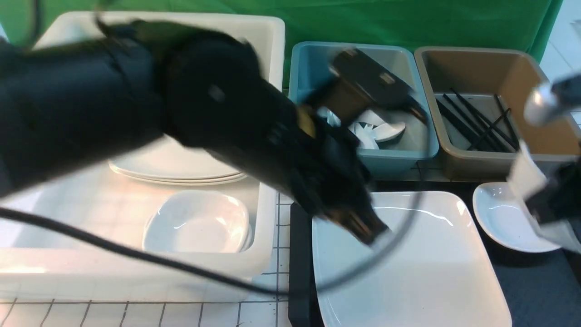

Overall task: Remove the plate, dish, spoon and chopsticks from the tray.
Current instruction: Use the right arm to put the small plate into the large storage box on the left

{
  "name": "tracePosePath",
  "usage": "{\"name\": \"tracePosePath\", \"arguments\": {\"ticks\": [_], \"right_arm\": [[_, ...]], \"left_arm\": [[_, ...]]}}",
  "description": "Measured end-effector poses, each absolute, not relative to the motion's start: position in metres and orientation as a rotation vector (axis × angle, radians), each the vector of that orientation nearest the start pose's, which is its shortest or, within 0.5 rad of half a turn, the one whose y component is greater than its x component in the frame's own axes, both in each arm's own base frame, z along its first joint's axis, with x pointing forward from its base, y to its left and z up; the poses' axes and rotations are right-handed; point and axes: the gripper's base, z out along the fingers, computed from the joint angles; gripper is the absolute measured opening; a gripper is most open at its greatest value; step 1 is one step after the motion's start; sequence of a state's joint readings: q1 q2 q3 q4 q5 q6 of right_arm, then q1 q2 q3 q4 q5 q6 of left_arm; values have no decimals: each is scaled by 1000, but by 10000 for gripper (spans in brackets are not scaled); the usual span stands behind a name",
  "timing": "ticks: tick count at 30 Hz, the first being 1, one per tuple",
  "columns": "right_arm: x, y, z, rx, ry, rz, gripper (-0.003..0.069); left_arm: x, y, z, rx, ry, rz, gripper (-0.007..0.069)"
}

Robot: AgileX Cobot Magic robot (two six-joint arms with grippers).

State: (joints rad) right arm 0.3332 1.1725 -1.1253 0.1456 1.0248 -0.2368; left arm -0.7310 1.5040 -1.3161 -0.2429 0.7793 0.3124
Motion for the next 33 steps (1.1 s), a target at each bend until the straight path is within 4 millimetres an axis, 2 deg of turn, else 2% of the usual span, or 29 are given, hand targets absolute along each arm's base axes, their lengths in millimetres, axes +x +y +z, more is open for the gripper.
{"name": "tracePosePath", "arguments": {"ticks": [3,4,5,7,9,10,11,13,14,15,17,19,22,23,25,29,33], "right_arm": [[218,111,384,-754,2337,362,42],[219,113,386,-760,2328,367,42],[224,130,396,-818,2281,401,42],[230,157,405,-899,2226,441,42],[240,192,412,-987,2173,489,42],[241,204,413,-1019,2156,505,42],[248,227,414,-1064,2130,530,42],[250,247,414,-1105,2109,550,42],[254,276,411,-1159,2082,576,42],[255,279,410,-1164,2079,579,42],[258,314,401,-1224,2063,610,42],[261,339,388,-1274,2066,621,42],[263,364,365,-1338,2091,609,42],[263,365,363,-1342,2094,606,42],[266,378,340,-1391,2133,572,42],[267,389,307,-1487,2189,454,42],[265,396,293,-1533,2202,409,42]], "left_arm": [[246,-188,358,964,2239,-424,4],[246,-185,359,954,2239,-421,4],[247,-163,371,878,2242,-397,4],[244,-133,387,767,2248,-364,4],[237,-104,399,665,2259,-329,4],[234,-94,404,622,2260,-314,4],[229,-79,410,560,2265,-291,4],[224,-65,415,501,2268,-267,4],[215,-46,422,412,2255,-225,4],[215,-46,422,412,2256,-226,4],[203,-23,426,298,2243,-169,4],[193,-11,424,229,2241,-134,4],[184,0,417,158,2252,-106,4],[183,0,416,155,2255,-109,4],[181,1,409,131,2273,-133,4],[181,-4,389,119,2343,-228,4],[180,-7,368,109,2426,-285,4]]}}
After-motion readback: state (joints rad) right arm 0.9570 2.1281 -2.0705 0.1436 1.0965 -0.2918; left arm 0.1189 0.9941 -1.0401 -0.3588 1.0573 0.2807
